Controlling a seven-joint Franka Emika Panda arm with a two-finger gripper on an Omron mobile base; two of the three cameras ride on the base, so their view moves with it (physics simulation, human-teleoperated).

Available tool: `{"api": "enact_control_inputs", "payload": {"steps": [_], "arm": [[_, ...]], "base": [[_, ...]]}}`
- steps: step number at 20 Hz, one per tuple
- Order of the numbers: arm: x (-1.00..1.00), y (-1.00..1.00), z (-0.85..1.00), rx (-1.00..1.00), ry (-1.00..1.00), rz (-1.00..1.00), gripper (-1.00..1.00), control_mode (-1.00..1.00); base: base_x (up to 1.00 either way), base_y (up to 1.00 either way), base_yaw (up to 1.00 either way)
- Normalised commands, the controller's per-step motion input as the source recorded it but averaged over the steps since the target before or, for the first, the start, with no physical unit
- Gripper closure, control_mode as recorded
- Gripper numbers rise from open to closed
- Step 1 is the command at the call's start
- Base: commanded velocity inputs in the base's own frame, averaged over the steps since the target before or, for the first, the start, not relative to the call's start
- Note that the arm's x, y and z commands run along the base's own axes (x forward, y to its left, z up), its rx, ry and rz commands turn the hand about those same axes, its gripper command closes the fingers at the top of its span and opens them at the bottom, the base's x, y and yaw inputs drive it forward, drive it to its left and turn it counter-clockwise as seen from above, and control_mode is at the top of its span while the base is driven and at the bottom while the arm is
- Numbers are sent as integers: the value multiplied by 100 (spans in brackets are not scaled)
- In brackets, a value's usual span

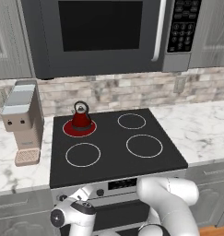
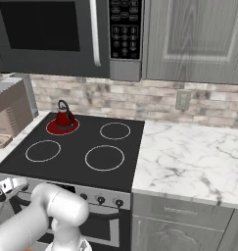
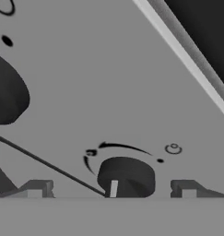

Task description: The kettle is done boiling. Turn off the stove, then wait for 300 timesteps before moving the kettle to the dining table.

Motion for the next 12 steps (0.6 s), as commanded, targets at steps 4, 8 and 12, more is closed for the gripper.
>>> {"api": "enact_control_inputs", "payload": {"steps": [4,8,12], "arm": [[11,0,-10,0,0,1,-100,-100],[11,0,-14,0,-1,2,-100,-100],[13,0,-21,0,-3,2,-100,-100]], "base": [[0,0,0],[0,0,0],[0,0,0]]}}
